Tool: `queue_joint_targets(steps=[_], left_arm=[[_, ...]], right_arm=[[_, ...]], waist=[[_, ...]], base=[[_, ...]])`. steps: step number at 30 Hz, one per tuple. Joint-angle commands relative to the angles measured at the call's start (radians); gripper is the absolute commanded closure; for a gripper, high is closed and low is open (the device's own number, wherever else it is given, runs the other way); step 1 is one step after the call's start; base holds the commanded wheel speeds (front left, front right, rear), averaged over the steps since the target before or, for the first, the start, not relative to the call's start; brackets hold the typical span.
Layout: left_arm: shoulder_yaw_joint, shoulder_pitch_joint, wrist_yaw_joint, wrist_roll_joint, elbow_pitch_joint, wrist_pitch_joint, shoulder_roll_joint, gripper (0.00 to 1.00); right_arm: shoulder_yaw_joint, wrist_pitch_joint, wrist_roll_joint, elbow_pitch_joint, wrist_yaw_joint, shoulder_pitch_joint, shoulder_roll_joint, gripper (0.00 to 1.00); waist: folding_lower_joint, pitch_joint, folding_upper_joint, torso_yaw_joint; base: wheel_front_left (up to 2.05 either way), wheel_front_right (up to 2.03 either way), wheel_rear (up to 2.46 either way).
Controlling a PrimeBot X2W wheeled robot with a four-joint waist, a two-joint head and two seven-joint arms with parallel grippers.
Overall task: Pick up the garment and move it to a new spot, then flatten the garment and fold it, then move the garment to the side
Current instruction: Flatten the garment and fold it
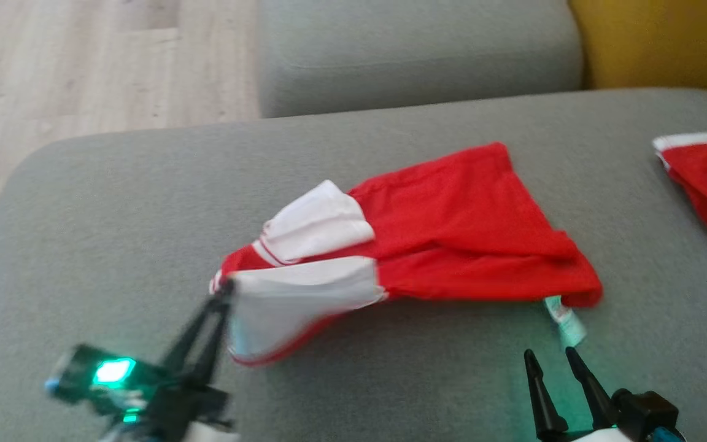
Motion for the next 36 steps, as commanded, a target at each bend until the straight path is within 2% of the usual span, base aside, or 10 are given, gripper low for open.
queue_joint_targets(steps=[1,7,11,19,27,28,31,32,33,36], left_arm=[[0.076,-0.019,0.019,0.006,-0.049,-0.008,0.050,1.00],[0.208,0.053,0.067,-0.010,-0.085,-0.008,0.151,1.00],[0.260,0.073,0.067,-0.025,-0.078,-0.008,0.183,1.00],[0.297,0.063,0.044,-0.019,-0.062,-0.008,0.175,1.00],[0.302,0.031,0.014,0.004,-0.048,-0.008,0.151,1.00],[0.303,0.027,0.011,0.006,-0.047,-0.008,0.149,1.00],[0.305,0.014,0.000,0.012,-0.041,-0.008,0.142,1.00],[0.306,0.011,-0.003,0.014,-0.039,-0.008,0.140,1.00],[0.308,0.009,-0.006,0.015,-0.036,-0.008,0.138,1.00],[0.311,0.007,-0.010,0.018,-0.032,-0.008,0.136,1.00]], right_arm=[[0.020,-0.004,-0.003,-0.024,0.007,-0.014,0.001,0.00],[0.017,-0.004,-0.009,0.019,0.007,-0.016,0.001,0.00],[0.030,-0.004,-0.012,0.058,0.007,-0.027,-0.009,0.00],[0.097,-0.004,-0.057,0.169,0.007,-0.106,-0.026,0.00],[0.104,-0.004,-0.092,0.284,0.007,-0.206,-0.017,0.00],[0.109,-0.004,-0.091,0.294,0.007,-0.214,-0.016,0.03],[0.121,-0.004,-0.085,0.323,0.007,-0.235,-0.014,0.58],[0.124,-0.004,-0.082,0.328,0.007,-0.242,-0.014,0.67],[0.126,-0.004,-0.080,0.331,0.007,-0.246,-0.013,0.99],[0.131,-0.004,-0.075,0.332,0.007,-0.249,-0.013,1.00]], waist=[[0.0002,-0.008,0.0000,0.021],[0.0002,-0.007,0.0000,0.039],[0.0002,0.000,0.0000,0.043],[0.0002,0.022,0.0000,0.045],[0.0002,0.050,0.0000,0.065],[0.0002,0.053,0.0000,0.066],[0.0002,0.061,0.0000,0.069],[0.0002,0.063,0.0000,0.069],[0.0002,0.063,0.0000,0.069],[0.0002,0.062,0.0000,0.067]], base=[[0.00,0.00,0.00],[0.00,0.00,0.00],[0.00,0.00,0.00],[0.00,0.00,0.00],[0.00,0.00,0.00],[0.00,0.00,0.00],[0.00,0.00,0.00],[0.00,0.00,0.00],[0.00,0.00,0.00],[0.00,0.00,0.00]])
